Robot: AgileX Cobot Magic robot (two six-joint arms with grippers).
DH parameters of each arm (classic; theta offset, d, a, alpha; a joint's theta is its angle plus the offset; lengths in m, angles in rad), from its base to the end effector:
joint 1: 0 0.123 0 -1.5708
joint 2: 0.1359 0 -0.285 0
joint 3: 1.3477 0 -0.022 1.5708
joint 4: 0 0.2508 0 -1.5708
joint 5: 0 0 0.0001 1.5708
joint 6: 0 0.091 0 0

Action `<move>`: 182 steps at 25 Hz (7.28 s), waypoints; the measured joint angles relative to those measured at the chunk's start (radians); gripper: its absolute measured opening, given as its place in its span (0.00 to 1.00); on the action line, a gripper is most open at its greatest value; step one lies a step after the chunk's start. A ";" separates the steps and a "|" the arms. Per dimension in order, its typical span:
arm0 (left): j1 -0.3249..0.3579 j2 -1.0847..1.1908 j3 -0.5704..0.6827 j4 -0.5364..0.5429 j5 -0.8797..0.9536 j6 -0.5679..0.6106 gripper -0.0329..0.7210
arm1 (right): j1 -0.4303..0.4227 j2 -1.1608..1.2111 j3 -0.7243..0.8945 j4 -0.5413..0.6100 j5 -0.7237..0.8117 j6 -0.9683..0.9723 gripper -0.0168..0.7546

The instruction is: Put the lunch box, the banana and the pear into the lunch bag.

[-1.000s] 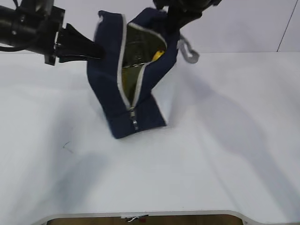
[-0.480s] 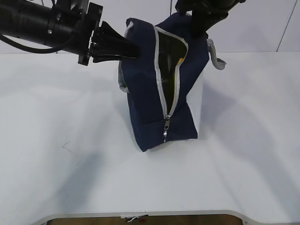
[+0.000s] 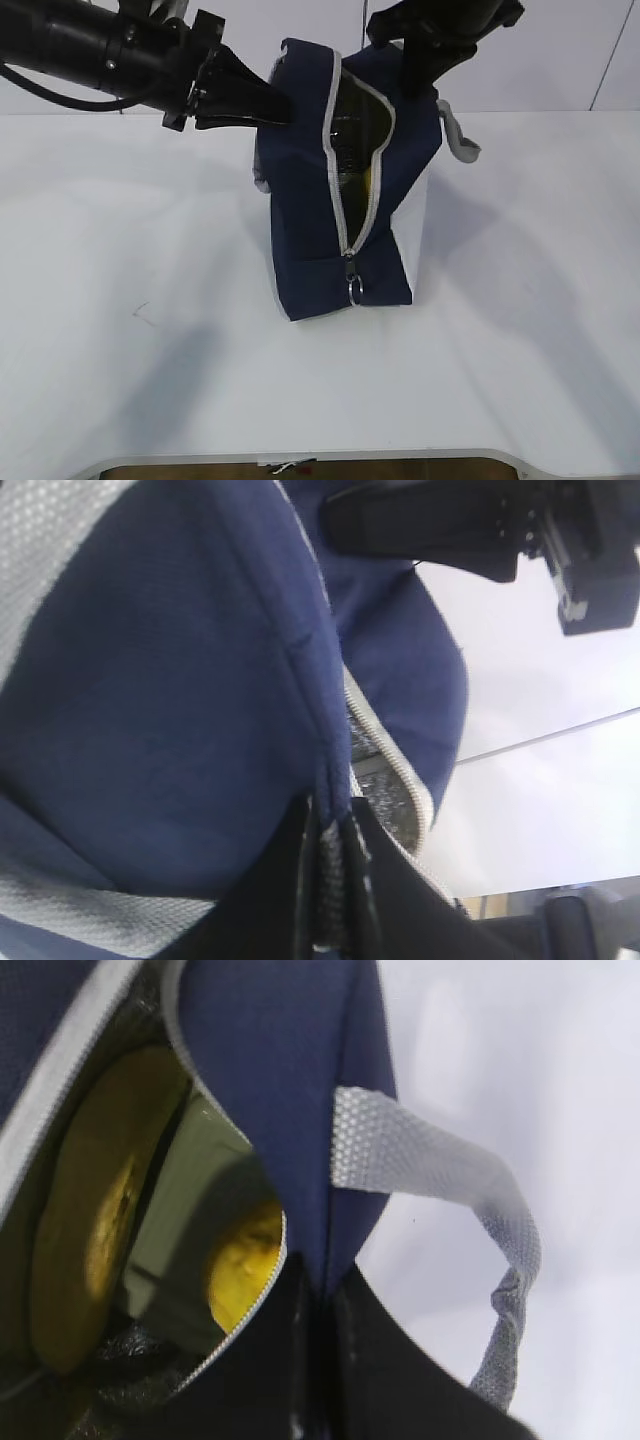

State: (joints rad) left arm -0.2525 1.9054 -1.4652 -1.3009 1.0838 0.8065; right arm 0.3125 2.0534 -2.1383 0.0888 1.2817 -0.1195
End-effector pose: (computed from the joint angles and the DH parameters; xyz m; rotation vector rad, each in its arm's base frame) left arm 0.3724 -0.1762 0.2761 0.5247 2.2613 -1.4441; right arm 0.4248 0.1454 0.3386 -0.5686 2.6247 0.1825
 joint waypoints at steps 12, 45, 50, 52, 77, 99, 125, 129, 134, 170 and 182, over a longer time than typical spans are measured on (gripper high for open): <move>-0.004 0.061 -0.002 0.013 -0.061 0.000 0.07 | 0.000 0.086 0.000 0.037 -0.028 0.109 0.47; -0.009 -0.062 -0.210 0.341 0.127 -0.346 0.57 | 0.000 -0.461 0.366 0.115 -0.024 0.067 0.70; -0.009 -0.094 -0.210 0.419 0.129 -0.429 0.57 | 0.000 -0.648 0.654 0.181 -0.108 -0.020 0.70; -0.009 -0.122 -0.210 0.475 0.131 -0.473 0.57 | 0.000 -0.725 0.772 0.239 -0.213 -0.081 0.70; -0.011 -0.369 -0.210 0.784 0.163 -0.646 0.55 | 0.006 -0.828 1.378 0.616 -0.746 -0.755 0.66; -0.011 -0.369 -0.210 0.809 0.165 -0.646 0.53 | 0.359 -0.797 1.370 -0.427 -0.936 0.380 0.55; -0.011 -0.369 -0.210 0.816 0.167 -0.646 0.52 | 0.360 -0.529 1.712 -0.089 -1.853 0.249 0.55; -0.011 -0.369 -0.210 0.816 0.167 -0.646 0.52 | 0.360 -0.443 1.720 -0.010 -1.944 0.234 0.55; -0.011 -0.369 -0.210 0.817 0.167 -0.646 0.52 | 0.360 -0.336 1.720 0.007 -2.114 0.232 0.55; -0.011 -0.369 -0.210 0.817 0.167 -0.646 0.52 | 0.360 -0.120 1.672 -0.010 -2.340 0.228 0.55; -0.011 -0.369 -0.210 0.812 0.167 -0.648 0.52 | 0.360 -0.120 1.670 0.002 -2.338 0.228 0.55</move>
State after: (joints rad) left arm -0.2634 1.5368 -1.6751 -0.4891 1.2507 0.1585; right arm 0.6724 1.9337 -0.4682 0.0912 -1.0563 0.1090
